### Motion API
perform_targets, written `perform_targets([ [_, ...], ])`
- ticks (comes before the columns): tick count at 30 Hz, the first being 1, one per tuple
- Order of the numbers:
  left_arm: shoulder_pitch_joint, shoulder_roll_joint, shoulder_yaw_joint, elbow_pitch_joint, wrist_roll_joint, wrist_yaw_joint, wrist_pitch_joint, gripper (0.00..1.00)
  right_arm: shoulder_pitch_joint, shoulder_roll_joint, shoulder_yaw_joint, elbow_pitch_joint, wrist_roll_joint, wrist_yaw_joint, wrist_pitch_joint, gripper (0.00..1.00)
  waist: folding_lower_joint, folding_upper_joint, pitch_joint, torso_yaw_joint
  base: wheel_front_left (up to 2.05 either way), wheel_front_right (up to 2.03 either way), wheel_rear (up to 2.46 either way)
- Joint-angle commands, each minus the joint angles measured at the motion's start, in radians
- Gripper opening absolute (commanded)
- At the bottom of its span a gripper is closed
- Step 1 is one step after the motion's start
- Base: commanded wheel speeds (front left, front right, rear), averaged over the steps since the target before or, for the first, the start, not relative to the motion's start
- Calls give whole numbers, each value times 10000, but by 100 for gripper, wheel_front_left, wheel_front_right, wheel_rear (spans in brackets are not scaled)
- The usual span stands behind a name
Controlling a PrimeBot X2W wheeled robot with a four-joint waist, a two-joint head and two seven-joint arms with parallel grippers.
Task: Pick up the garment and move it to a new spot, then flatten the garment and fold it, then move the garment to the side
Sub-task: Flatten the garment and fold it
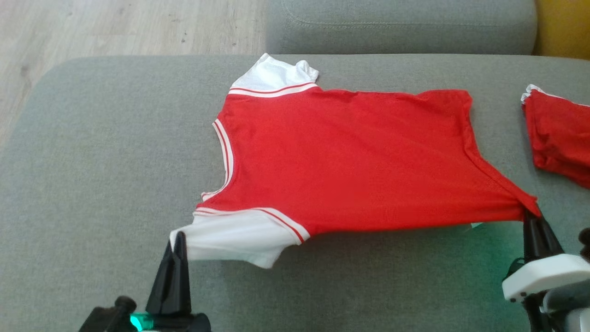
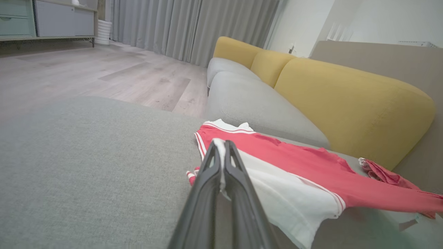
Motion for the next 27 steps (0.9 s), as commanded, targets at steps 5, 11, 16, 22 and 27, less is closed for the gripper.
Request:
perform_targets([
  [5, -503, 83, 9, -279, -59, 2, 383, 0, -395, -79, 399, -246, -178, -7, 519, 0, 2, -1, 138, -45, 0, 0, 0],
  [11, -1300, 108, -171, 259, -16, -245, 648, 0, -751, -78, 654, -80, -474, -7, 1306, 0, 2, -1, 335, -73, 0, 0, 0],
  [16, -2294, 147, -244, 696, 5, -539, 877, 0, -1208, -78, 733, 36, -624, -7, 1890, 0, 2, -1, 597, -125, 0, 0, 0],
  [22, -3739, 254, -212, 1368, 83, -899, 1132, 0, -2115, -78, 601, 319, -847, -7, 2242, 0, 2, -1, 989, -245, 0, 0, 0],
  [27, -5134, 131, -75, 2333, 47, -1110, 1147, 0, -3122, -78, 475, 825, -1019, -7, 2262, 0, 2, -1, 1422, -392, 0, 0, 0],
])
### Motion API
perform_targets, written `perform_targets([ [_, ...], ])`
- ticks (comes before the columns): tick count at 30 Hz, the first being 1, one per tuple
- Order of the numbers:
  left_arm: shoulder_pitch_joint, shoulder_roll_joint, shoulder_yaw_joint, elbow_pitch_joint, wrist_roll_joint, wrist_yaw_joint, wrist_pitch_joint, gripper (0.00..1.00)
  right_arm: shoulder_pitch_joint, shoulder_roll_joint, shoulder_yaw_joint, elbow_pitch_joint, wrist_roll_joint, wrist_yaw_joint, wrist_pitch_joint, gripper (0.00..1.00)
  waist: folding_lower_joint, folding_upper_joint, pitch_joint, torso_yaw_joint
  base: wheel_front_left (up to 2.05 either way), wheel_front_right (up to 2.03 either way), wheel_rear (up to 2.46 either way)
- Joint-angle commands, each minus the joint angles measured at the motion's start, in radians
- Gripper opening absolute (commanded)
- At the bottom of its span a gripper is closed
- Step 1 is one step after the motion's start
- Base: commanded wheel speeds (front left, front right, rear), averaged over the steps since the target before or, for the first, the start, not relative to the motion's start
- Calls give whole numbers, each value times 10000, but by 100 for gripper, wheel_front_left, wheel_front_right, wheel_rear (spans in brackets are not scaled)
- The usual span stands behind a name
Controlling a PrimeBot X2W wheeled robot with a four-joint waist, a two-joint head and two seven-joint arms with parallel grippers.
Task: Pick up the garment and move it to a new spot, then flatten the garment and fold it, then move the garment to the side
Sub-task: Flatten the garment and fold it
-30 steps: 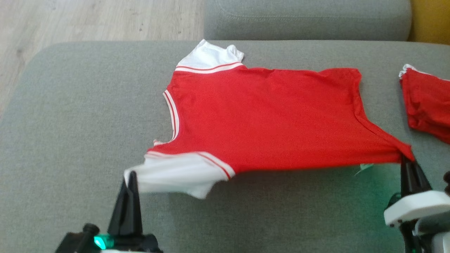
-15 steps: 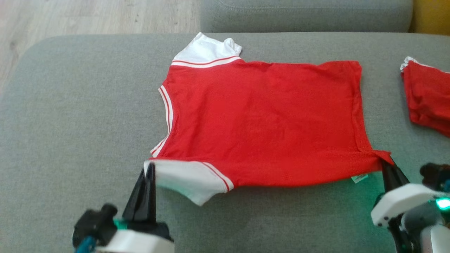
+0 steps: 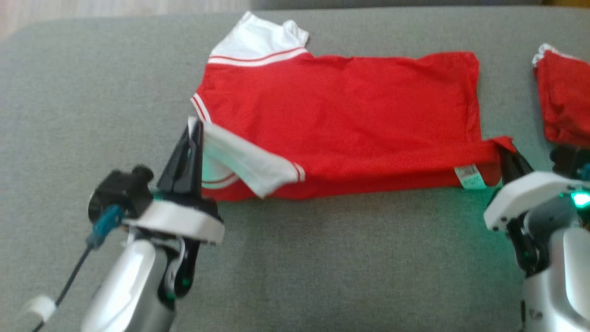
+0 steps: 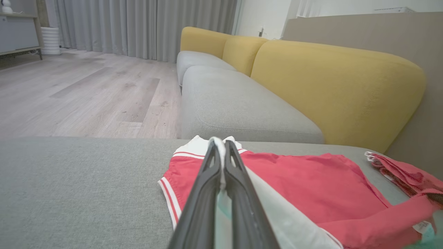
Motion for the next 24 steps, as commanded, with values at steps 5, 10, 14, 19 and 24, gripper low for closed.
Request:
perform_targets([
  [5, -1236, -205, 562, 845, 133, -20, -637, 0, -990, -70, 217, 355, -148, -7, -189, 0, -2, -1, 572, -228, 0, 0, 0],
  [10, -1780, -455, 551, 1629, 311, -21, -1377, 0, -1353, -70, 234, 788, -239, -7, -461, 0, -2, -1, 847, -258, 0, 0, 0],
  [14, -2121, -602, 504, 2211, 411, -73, -1718, 36, -1496, -70, 320, 949, -195, -7, -764, 100, -2, -1, 955, -243, 0, 0, 0],
  [19, -2122, -788, 509, 2530, 449, -236, -2088, 100, -1512, -70, 392, 754, 17, -7, -1555, 100, -2, -1, 939, -237, 0, 0, 0],
  [24, -1398, -923, 619, 2070, 367, -298, -2208, 100, -1179, -70, 415, 225, 27, -7, -2040, 100, -2, -1, 741, -207, 0, 0, 0],
])
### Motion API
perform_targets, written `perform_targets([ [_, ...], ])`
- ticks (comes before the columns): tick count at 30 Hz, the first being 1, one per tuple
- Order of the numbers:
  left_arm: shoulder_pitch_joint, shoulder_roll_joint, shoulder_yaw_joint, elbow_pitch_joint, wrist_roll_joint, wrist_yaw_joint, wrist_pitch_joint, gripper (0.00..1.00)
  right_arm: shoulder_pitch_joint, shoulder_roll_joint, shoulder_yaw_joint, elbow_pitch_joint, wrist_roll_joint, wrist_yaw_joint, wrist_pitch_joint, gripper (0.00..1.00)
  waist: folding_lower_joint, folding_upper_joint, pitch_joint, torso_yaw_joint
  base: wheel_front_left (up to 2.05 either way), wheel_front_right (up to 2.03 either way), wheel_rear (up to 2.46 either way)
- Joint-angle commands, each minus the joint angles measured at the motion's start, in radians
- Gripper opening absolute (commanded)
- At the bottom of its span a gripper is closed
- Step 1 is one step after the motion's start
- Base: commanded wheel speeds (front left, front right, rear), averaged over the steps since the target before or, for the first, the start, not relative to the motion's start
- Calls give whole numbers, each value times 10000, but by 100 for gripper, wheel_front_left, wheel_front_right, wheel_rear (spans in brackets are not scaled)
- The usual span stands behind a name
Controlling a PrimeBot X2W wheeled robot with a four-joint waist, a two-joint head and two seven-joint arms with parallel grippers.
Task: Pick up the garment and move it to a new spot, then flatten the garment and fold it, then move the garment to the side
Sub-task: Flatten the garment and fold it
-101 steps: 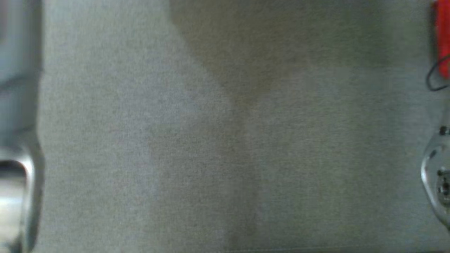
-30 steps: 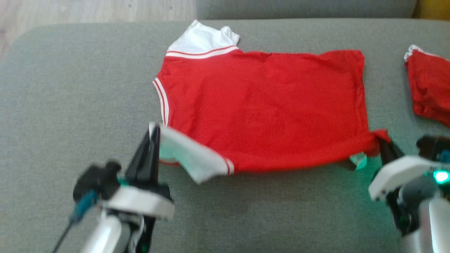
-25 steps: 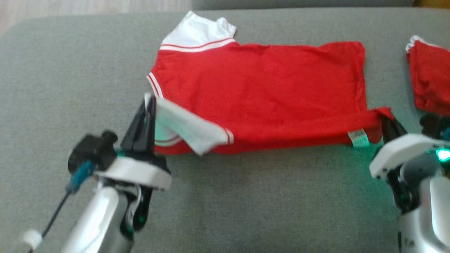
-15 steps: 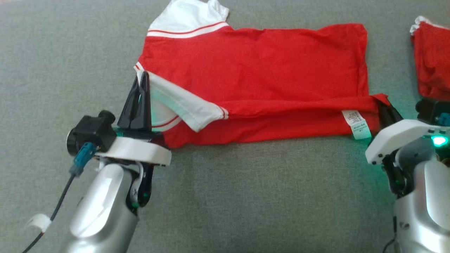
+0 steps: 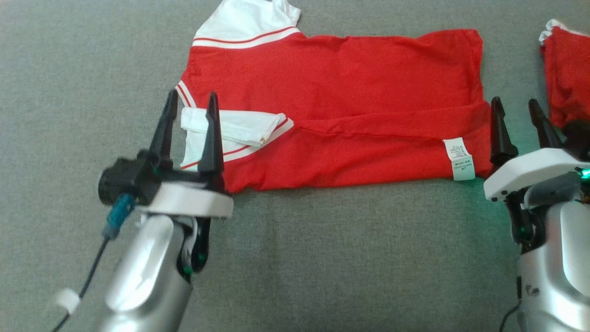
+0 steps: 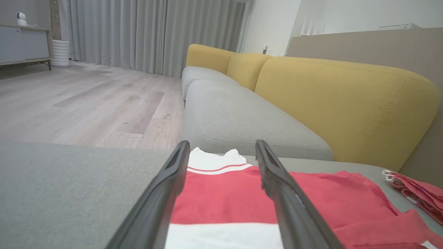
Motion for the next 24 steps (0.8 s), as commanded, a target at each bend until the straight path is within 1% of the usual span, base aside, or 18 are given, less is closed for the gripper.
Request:
perform_targets([
  [1, 375, 116, 405, -509, -80, -20, -89, 100, 102, -55, 262, -580, -19, -7, -158, 100, 0, 0, -127, 22, 0, 0, 0],
  [7, 1803, 181, 566, -877, -609, 183, 238, 100, 1077, -55, 235, -1312, -26, -7, -233, 100, 0, 0, -469, 94, 0, 0, 0],
  [9, 1997, 198, 648, -899, -748, 228, 323, 100, 1247, -55, 232, -1407, 1, -7, -244, 100, 0, 0, -503, 98, 0, 0, 0],
  [13, 2568, 256, 831, -774, -1220, 380, 885, 100, 1794, -55, 272, -1620, 164, -7, -197, 100, 0, 0, -574, 84, 0, 0, 0],
  [17, 2691, 244, 932, -574, -1583, 482, 1411, 100, 2000, -55, 362, -1753, 276, -7, -162, 100, 0, 0, -439, -11, 0, 0, 0],
  [24, 2326, 221, 1074, 7, -1956, 615, 2019, 100, 1804, -55, 473, -1823, 307, -7, -88, 100, 0, 0, 1, -261, 0, 0, 0],
])
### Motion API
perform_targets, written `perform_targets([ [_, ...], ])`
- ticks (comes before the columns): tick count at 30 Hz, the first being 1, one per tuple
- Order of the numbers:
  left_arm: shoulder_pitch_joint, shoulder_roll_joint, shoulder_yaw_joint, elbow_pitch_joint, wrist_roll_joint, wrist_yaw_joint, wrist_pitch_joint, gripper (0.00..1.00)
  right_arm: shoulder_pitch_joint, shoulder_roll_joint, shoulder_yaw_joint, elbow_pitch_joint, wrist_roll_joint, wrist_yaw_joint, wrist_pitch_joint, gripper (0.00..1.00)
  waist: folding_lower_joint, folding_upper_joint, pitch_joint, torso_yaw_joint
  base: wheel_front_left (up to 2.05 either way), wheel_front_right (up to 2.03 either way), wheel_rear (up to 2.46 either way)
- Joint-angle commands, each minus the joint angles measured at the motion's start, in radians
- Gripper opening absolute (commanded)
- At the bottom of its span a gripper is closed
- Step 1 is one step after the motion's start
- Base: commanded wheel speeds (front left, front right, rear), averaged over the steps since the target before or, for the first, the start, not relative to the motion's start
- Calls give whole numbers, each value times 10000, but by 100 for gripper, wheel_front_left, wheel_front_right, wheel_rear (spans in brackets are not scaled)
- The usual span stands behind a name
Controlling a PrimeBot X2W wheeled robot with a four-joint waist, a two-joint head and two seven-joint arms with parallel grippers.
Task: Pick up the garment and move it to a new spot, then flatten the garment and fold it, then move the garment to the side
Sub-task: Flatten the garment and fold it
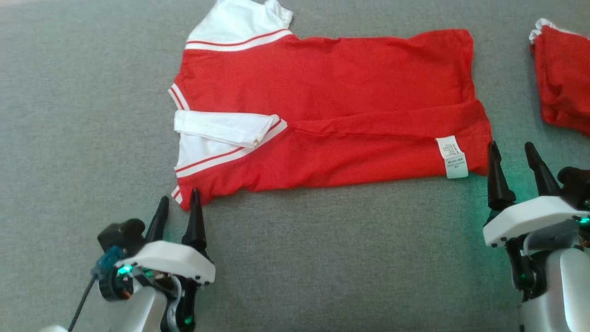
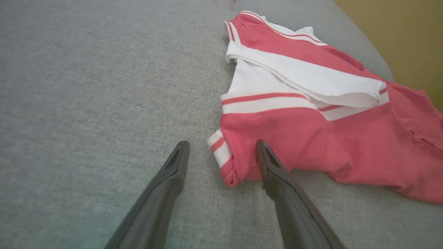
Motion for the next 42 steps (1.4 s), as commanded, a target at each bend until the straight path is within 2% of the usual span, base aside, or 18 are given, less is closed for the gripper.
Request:
perform_targets([
  [1, -368, 122, 392, -184, -16, 73, 16, 100, -268, -58, 241, -357, 45, -7, 4, 100, 0, -1, 121, -91, 0, 0, 0],
  [4, -508, 98, 318, 27, -80, 31, 206, 100, -370, -58, 216, -194, 59, -7, 23, 100, 0, -1, 243, -148, 0, 0, 0],
  [5, -545, 93, 277, 79, -90, -1, 259, 90, -401, -58, 190, -120, 59, -7, 28, 100, 0, -1, 261, -154, 0, 0, 0],
  [6, -572, 81, 246, 108, -99, -24, 284, 44, -436, -58, 164, -30, 88, -7, 38, 100, 0, -1, 277, -160, 0, 0, 0],
  [7, -591, 67, 216, 117, -102, -42, 291, 30, -476, -58, 142, 79, 118, -7, 52, 100, 0, -1, 287, -162, 0, 0, 0],
  [8, -606, 52, 194, 108, -105, -59, 278, 0, -522, -58, 121, 195, 129, -7, 55, 100, 0, -1, 293, -158, 0, 0, 0],
  [18, -685, 126, 248, -400, 56, 48, -218, 0, -1034, -58, 402, 1846, 302, -7, 342, 100, 0, -1, 230, 158, 0, 0, 0],
  [19, -678, 150, 280, -457, 54, 66, -258, 0, -1059, -58, 490, 1978, 358, -7, 407, 98, 0, -1, 223, 180, 0, 0, 0],
  [21, -653, 202, 335, -551, 51, 100, -314, 0, -1100, -58, 592, 2184, 420, -7, 479, 53, 0, -1, 201, 218, 0, 0, 0],
  [23, -636, 282, 364, -635, 80, 108, -374, 0, -1152, -58, 583, 2321, 430, -7, 478, 32, 0, -1, 174, 249, 0, 0, 0],
  [24, -630, 313, 381, -678, 79, 104, -401, 0, -1193, -58, 549, 2374, 423, -7, 467, 26, 0, -1, 152, 262, 0, 0, 0],
  [25, -628, 345, 397, -738, 82, 101, -427, 0, -1244, -58, 489, 2403, 402, -7, 434, 10, 0, -1, 125, 271, 0, 0, 0],
  [26, -630, 379, 412, -815, 86, 95, -450, 0, -1304, -58, 423, 2407, 395, -7, 388, 0, 0, -1, 95, 277, 0, 0, 0],
  [34, -484, 854, 478, -1931, 251, 136, -392, 0, -1439, -58, -388, 1658, 41, -7, 470, 0, 0, -1, -239, 312, 0, 0, 0],
  [42, 797, 1356, 183, -3724, 238, 388, 519, 0, 8, -58, -786, -220, -106, -7, 1635, 0, 0, -1, -510, 365, 0, 0, 0],
])
